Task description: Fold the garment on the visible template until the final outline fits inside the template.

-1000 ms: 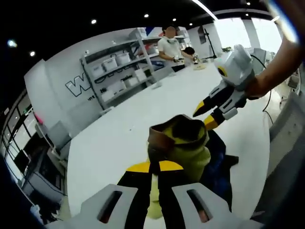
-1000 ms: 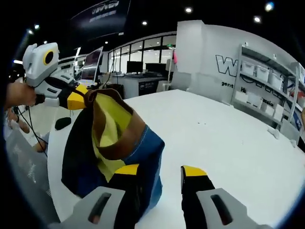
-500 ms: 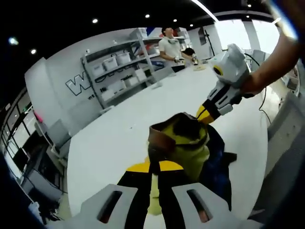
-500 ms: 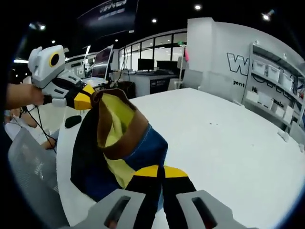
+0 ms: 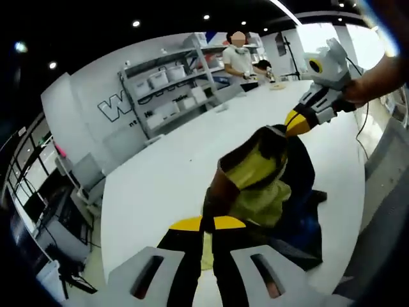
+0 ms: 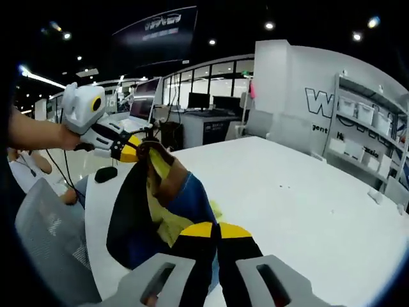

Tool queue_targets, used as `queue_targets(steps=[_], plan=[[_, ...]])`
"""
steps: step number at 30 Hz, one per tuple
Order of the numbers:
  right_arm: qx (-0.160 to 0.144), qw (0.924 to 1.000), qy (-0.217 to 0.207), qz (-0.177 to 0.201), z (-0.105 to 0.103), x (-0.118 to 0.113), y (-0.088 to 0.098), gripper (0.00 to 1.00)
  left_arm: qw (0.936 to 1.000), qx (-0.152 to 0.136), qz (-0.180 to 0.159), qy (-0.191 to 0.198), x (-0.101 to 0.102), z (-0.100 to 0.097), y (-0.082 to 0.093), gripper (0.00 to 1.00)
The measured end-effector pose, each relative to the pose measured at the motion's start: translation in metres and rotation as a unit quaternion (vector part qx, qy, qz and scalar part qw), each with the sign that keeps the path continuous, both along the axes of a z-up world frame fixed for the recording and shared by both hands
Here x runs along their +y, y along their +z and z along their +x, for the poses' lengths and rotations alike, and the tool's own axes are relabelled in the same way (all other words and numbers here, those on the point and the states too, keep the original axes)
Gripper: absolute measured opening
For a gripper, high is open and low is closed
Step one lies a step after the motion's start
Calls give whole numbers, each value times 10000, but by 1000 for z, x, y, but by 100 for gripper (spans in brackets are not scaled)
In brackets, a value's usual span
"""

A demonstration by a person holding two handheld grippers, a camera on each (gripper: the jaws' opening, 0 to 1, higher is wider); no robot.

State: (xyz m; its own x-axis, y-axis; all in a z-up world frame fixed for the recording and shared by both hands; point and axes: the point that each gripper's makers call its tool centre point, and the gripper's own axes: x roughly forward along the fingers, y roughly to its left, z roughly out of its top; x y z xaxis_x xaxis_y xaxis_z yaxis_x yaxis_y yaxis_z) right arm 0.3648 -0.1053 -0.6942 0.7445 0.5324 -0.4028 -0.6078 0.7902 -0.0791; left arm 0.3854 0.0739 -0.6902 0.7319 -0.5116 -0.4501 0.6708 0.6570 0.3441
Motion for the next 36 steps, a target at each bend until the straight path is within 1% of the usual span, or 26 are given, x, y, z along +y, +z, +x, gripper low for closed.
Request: queue_targets(steps=[3,5,11,12,13,14,16,17,18,19,22,27,29,31,32,33,36], plan=[[-67,10000,-18,56,0,1,7,0,10000,1,80,60,6,0,-2,6],[-126,9998,-42,117,0,1,13,0,9999,18,-5,116,11,0,0,6],[-258,9994,-95,197,-1,-2,26,0,9997,12,-6,238,21,1,4,7],[-283,9993,-103,225,-2,-1,29,0,9996,31,-31,284,22,2,4,7],[-295,9992,-125,241,-1,-2,30,0,9994,56,-6,351,25,3,2,4],[-314,9990,-174,249,-1,-4,32,0,9985,84,137,532,34,5,-1,5],[-292,9988,-175,346,-1,-4,34,0,9984,217,-80,510,32,2,-3,5],[-277,9989,-158,356,-1,-2,34,0,9986,216,-184,441,30,1,-2,5],[-309,9991,-111,271,-2,0,34,0,9988,191,-114,435,30,0,-4,5],[-303,9991,-104,270,-2,1,34,0,9989,197,25,426,30,-2,-7,5],[-309,9990,-102,297,-2,4,35,0,9988,226,-25,432,28,-3,-9,5],[-284,9992,-102,261,-1,4,32,0,9987,253,12,446,30,-5,-13,5],[-283,9991,-118,279,-1,3,33,0,9987,270,-48,433,31,-7,-12,5],[-285,9992,-117,273,0,3,33,0,9986,385,-50,345,28,-11,-16,7],[-287,9992,-110,270,0,3,33,0,9986,428,19,303,28,-14,-19,9],[-292,9992,-102,259,1,4,33,0,9986,466,110,244,28,-17,-23,12],[-276,9992,-83,266,1,6,31,0,9984,558,78,76,22,-26,-30,23]])
